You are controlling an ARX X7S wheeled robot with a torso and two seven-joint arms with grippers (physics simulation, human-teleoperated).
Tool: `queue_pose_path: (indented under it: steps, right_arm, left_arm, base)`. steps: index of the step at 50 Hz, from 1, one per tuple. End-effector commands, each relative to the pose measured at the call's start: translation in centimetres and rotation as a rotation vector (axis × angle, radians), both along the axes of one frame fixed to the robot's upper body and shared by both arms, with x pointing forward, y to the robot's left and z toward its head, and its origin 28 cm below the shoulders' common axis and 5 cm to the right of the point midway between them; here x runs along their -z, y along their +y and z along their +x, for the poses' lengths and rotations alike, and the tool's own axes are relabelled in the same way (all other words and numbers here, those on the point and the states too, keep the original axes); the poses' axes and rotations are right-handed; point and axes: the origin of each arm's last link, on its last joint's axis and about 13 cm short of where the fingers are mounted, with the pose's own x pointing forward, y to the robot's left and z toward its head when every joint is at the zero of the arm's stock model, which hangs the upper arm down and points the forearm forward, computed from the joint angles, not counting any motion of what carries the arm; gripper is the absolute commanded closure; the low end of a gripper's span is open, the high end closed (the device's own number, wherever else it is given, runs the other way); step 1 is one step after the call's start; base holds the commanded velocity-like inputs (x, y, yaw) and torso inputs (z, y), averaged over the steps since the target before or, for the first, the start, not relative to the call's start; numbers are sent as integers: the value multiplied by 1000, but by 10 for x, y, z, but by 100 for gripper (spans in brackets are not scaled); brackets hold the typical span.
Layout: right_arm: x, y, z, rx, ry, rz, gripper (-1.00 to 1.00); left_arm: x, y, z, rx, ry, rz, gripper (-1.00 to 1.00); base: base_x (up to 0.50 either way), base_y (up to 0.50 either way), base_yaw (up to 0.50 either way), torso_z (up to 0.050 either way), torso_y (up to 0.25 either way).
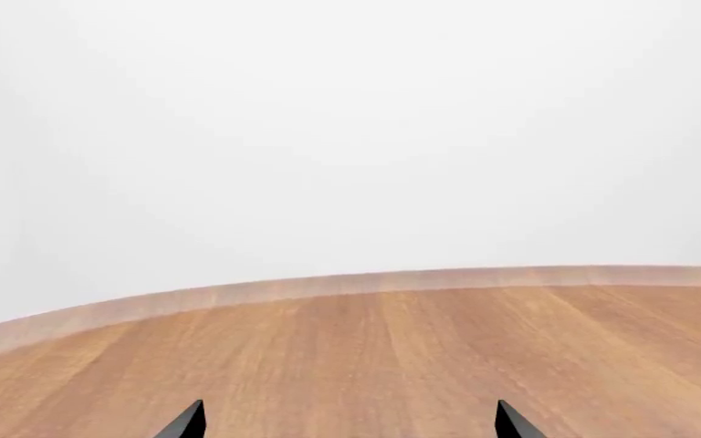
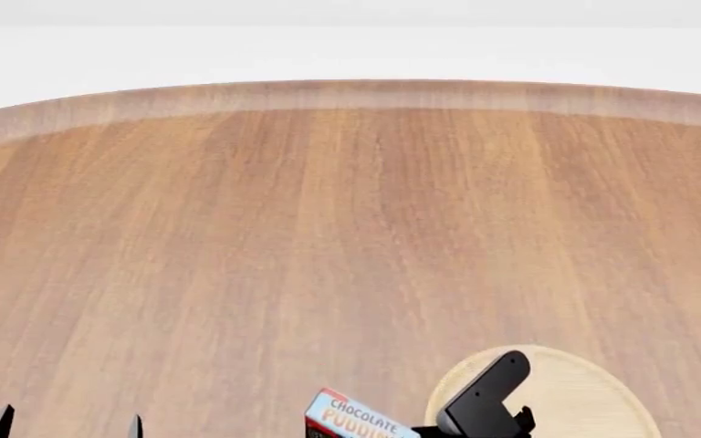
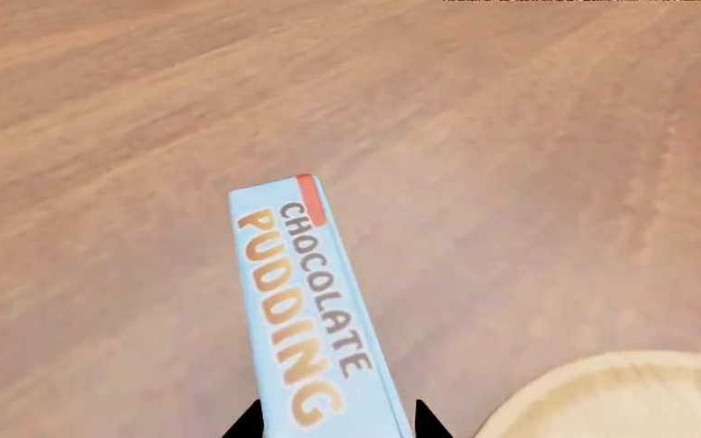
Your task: Put the chocolate pudding to the left of the plate.
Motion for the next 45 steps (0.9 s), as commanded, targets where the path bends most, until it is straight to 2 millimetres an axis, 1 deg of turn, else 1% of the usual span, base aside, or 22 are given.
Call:
queue_pose_path:
  steps: [1,3,8,25,40,41,45]
  right_arm:
    - [-1,2,5,-7,-17,-10,100]
    - [3,2,6,-8,-13,-10,100]
    - [3,3,4,-9,-11,-12,100]
    - [7,-1,11,26,9,-8,100]
    - [13,0,7,45,26,-2,100]
    - [12,1,8,49,26,-3,-100]
    - [11,2,9,41,23,5,-100]
  left_arm:
    - [1,0,1,1,2,-1,-100]
    - [1,0,0,1,0,0,-100]
    - [0,0,0,1,0,0,-100]
    - [2,0,1,3,2,-1,-100]
    - [2,0,1,3,3,-2,-100]
    - [2,0,1,3,2,-2,-100]
    - [2,0,1,3,2,-2,-100]
  base:
    - [0,0,0,0,0]
    - [0,0,0,0,0]
    - [0,0,0,0,0]
    - [0,0,0,0,0]
    - [0,0,0,0,0]
    - [0,0,0,0,0]
    - [0,0,0,0,0]
